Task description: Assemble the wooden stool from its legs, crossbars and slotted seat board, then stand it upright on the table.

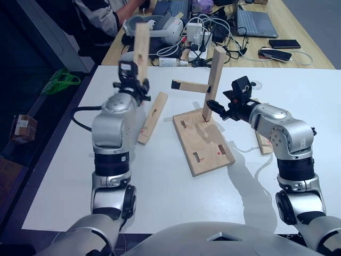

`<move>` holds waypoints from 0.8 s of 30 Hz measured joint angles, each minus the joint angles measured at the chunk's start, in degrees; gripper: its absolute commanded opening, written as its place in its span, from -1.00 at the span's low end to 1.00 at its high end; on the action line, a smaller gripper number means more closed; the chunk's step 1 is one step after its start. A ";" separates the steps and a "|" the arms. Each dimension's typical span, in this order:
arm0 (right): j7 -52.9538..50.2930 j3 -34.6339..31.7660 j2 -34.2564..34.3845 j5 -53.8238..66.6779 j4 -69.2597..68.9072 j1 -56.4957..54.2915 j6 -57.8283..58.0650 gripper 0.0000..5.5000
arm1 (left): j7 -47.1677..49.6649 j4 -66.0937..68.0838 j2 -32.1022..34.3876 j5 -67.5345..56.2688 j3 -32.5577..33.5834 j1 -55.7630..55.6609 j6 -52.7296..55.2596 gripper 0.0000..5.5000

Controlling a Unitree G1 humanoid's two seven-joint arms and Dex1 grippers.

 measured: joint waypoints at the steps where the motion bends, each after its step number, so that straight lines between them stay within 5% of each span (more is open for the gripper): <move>1: 1.71 -0.59 0.25 2.05 -1.03 -0.58 0.00 0.51 | 1.71 0.18 1.22 2.14 0.60 -1.23 -2.90 -0.26; 7: 2.58 -12.78 4.84 15.28 0.45 -13.52 -1.35 0.51 | 11.86 -0.53 12.73 26.35 -10.77 -4.63 -25.39 -0.26; 13: -12.42 -24.38 15.72 26.97 8.58 -29.56 -7.01 0.51 | 15.15 -0.60 17.21 52.14 -25.63 -3.02 -35.80 -0.26; 16: -17.34 -23.62 22.45 34.13 7.05 -29.51 -6.79 0.51 | 14.85 0.28 14.85 57.08 -28.25 -2.88 -36.87 -0.26; 24: -21.27 -18.97 22.44 36.75 7.29 -28.22 -9.11 0.51 | 12.49 2.87 10.63 60.10 -28.46 -3.38 -36.93 -0.26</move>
